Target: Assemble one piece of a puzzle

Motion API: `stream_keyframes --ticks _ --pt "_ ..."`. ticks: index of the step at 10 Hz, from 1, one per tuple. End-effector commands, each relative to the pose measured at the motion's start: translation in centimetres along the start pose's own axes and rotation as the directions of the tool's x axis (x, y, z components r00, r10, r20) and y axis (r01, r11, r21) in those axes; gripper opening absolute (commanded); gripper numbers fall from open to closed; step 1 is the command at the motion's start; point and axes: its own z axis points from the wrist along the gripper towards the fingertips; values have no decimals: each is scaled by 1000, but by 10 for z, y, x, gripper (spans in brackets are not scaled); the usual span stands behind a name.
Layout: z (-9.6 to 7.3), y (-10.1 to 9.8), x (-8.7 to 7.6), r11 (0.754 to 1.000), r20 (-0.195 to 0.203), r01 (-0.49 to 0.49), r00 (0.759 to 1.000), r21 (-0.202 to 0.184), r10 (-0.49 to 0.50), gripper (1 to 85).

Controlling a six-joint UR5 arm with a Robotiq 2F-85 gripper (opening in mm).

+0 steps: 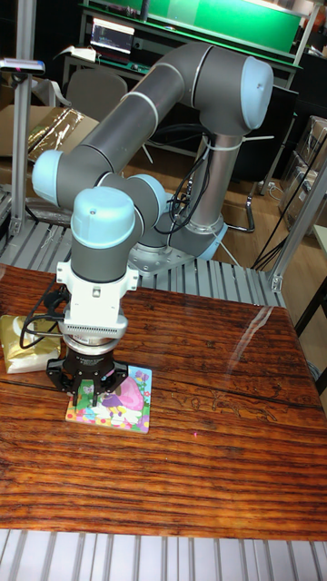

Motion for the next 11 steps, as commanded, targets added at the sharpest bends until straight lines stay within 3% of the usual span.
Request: stream_keyframes --ticks 1,11 --pt "-1 0 -4 1000 13 -8 1000 -4 8 323" --pt "-1 6 -3 1000 -5 -3 1000 -21 2 397"
